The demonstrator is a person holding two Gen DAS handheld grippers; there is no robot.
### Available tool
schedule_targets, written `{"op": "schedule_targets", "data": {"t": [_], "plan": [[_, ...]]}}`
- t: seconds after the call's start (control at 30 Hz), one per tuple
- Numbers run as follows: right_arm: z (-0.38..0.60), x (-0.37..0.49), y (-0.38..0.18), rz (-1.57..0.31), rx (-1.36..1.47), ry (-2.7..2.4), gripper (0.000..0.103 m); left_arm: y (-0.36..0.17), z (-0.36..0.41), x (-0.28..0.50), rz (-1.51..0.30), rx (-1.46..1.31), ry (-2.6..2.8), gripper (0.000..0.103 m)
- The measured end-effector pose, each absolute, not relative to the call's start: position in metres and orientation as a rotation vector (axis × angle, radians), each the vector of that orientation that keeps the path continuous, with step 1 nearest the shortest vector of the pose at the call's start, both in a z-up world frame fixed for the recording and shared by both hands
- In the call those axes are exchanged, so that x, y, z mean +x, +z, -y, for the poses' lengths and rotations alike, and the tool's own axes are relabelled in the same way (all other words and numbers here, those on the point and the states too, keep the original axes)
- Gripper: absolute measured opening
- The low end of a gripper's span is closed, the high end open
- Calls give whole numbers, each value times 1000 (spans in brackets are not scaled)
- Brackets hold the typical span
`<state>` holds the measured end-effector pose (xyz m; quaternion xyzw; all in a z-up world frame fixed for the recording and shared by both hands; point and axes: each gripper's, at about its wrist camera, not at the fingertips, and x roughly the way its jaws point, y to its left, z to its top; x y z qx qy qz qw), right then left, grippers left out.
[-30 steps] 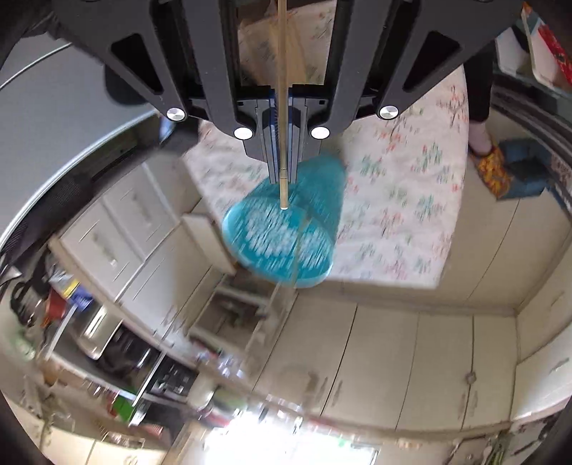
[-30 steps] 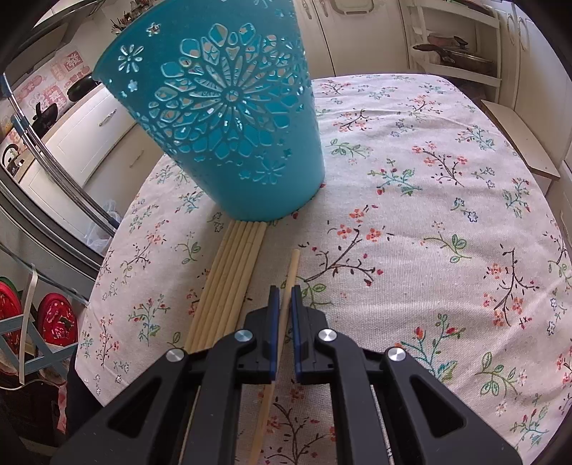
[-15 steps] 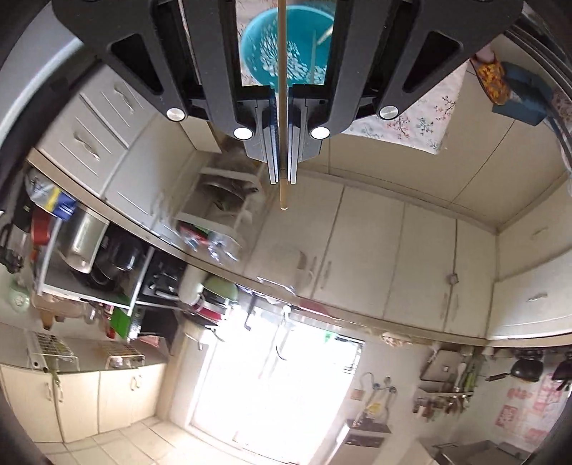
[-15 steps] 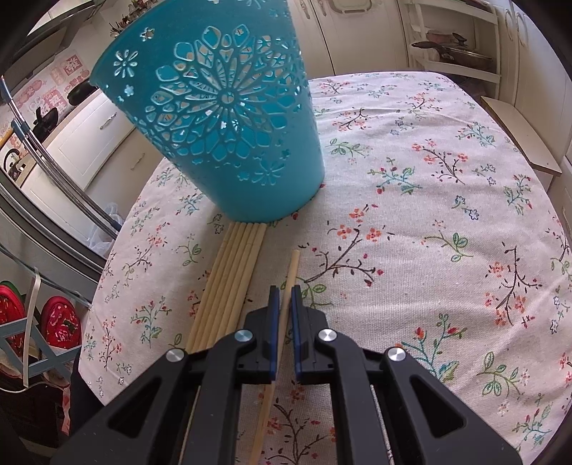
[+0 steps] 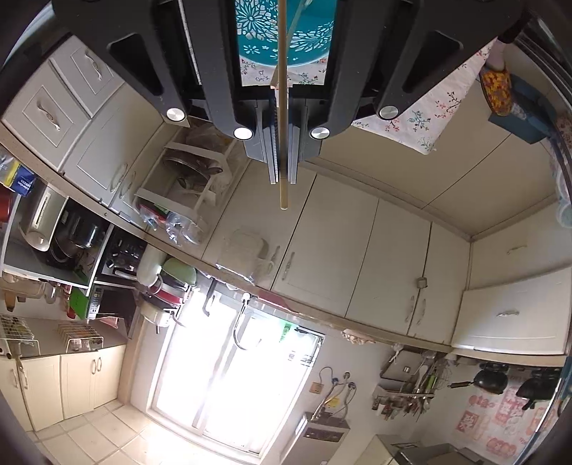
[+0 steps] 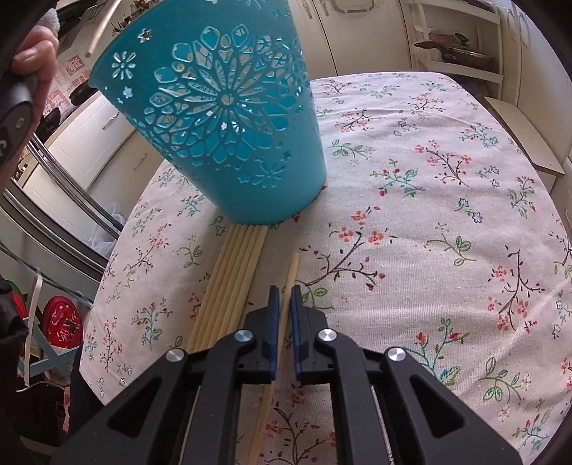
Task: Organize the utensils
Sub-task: 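Lower the chopstick into the basket and open the left gripper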
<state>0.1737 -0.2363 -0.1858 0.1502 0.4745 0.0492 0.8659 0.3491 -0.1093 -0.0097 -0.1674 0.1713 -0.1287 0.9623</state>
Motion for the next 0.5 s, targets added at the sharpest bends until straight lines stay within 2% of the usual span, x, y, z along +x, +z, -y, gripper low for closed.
{"op": "schedule_targets", "data": {"t": [0.5], "plan": [[232, 174, -185, -989, 293, 99, 7, -53, 116, 329, -449, -254, -300, 5]]}}
